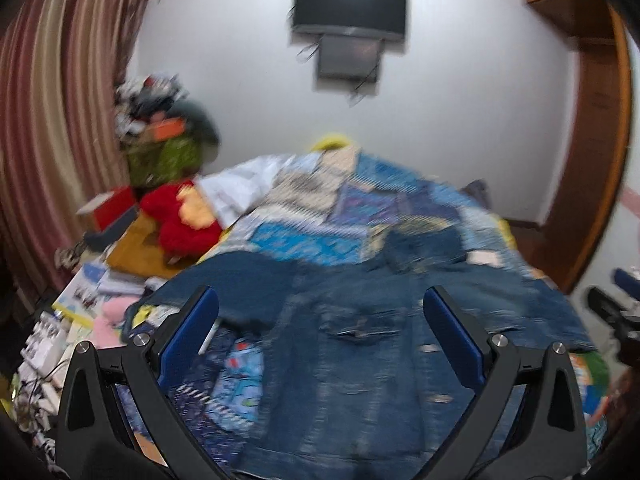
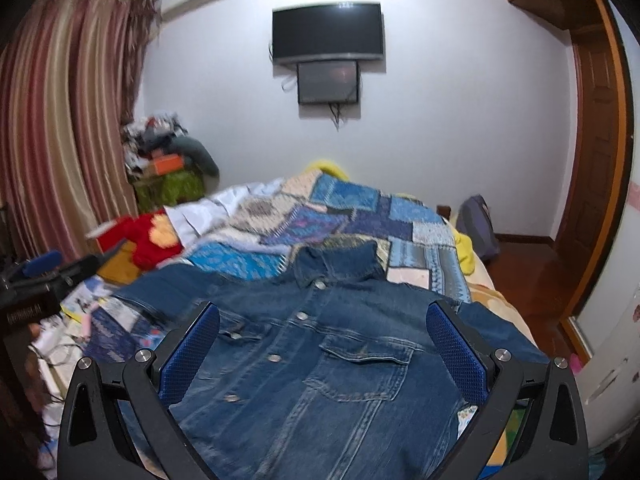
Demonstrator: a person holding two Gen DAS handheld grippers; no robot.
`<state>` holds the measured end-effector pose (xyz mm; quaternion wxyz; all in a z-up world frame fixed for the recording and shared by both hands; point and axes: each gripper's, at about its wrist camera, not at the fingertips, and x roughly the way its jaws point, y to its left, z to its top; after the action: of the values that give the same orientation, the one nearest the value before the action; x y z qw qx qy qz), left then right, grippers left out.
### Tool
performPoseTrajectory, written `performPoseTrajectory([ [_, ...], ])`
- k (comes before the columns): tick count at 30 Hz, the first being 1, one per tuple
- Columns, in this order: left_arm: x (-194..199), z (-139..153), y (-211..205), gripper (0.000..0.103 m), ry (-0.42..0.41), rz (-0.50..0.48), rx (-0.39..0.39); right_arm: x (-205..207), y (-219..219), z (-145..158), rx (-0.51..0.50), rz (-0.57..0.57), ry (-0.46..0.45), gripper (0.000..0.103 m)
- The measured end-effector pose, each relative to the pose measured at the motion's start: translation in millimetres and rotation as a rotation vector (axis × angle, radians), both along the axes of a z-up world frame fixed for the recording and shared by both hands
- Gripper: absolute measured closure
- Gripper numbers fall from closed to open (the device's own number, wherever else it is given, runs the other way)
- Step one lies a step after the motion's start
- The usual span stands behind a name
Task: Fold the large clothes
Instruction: 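Grasp the jacket sleeve with the left tool and lift it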
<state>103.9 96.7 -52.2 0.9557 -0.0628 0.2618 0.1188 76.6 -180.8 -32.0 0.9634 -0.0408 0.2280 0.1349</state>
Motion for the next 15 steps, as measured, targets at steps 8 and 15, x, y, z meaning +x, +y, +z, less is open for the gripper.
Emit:
performPoseTrajectory([
  [8,55.7,-70.7,106.6,0.0,0.164,0.203,-0.039,84.3,-7.9,-33.1,-0.038,-0.05,0.101,0.0],
  [15,83.3,-133.3,178.0,0.0,0.296,0.225,-0.263,154.1,-19.1,-77.9,0.008,-0.082,0.292,0.0],
])
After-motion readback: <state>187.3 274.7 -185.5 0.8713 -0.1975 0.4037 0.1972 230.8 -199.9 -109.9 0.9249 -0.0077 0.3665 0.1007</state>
